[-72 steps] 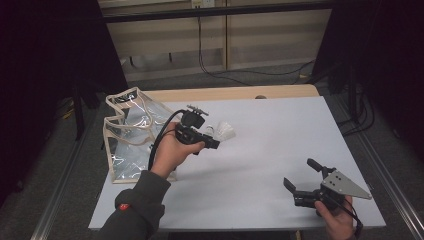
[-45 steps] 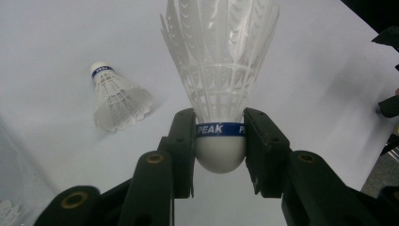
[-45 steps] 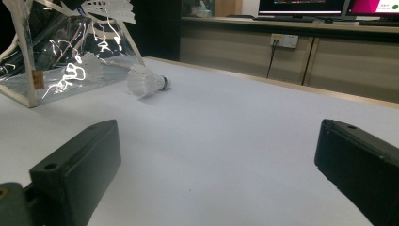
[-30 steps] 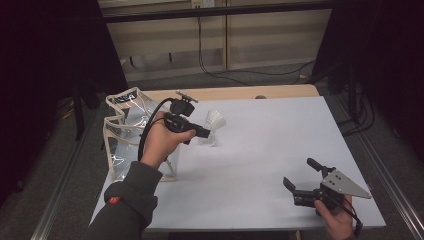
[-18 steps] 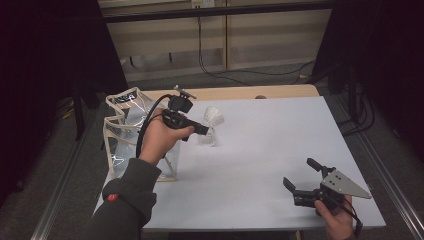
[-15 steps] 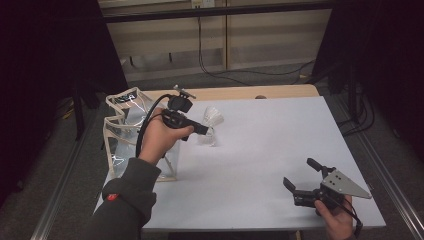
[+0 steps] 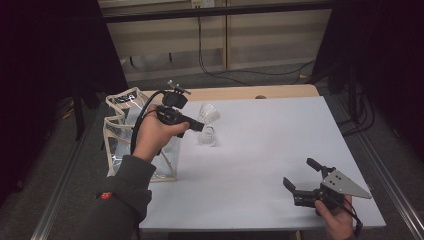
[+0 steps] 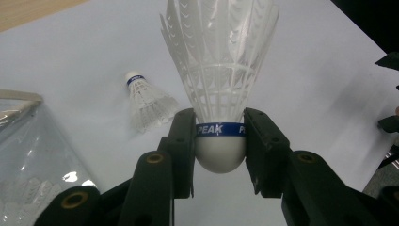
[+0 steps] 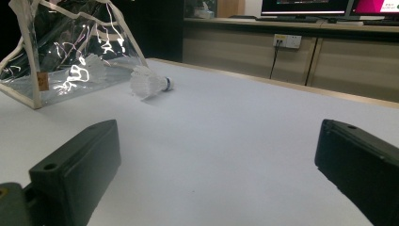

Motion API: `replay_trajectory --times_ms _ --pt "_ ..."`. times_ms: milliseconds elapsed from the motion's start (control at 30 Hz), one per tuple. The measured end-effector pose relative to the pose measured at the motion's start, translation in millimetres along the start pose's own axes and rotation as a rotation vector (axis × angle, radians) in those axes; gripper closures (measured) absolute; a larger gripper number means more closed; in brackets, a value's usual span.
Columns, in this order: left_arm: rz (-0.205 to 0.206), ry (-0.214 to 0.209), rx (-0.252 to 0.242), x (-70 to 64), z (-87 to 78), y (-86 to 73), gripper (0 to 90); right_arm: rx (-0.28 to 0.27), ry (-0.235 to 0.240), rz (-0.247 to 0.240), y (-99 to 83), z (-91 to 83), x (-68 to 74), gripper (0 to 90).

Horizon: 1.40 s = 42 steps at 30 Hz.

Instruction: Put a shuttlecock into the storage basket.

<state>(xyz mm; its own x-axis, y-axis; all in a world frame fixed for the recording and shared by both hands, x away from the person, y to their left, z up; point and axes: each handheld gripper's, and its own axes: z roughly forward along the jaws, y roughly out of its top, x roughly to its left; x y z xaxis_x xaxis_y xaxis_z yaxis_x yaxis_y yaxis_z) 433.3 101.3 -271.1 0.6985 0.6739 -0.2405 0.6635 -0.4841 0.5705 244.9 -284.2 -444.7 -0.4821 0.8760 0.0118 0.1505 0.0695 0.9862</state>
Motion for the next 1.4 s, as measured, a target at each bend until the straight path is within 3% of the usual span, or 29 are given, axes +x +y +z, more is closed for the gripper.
replay_trajectory --times_ms 867,1400 --pt "-0.019 0.014 -0.017 3.8 -10.6 8.3 65.6 -0.003 0.002 0.003 0.0 -0.3 -0.3 0.8" --pt "-0.036 0.029 -0.024 13.1 -24.0 13.2 65.6 -0.002 0.003 0.006 -0.2 0.1 0.0 0.8"
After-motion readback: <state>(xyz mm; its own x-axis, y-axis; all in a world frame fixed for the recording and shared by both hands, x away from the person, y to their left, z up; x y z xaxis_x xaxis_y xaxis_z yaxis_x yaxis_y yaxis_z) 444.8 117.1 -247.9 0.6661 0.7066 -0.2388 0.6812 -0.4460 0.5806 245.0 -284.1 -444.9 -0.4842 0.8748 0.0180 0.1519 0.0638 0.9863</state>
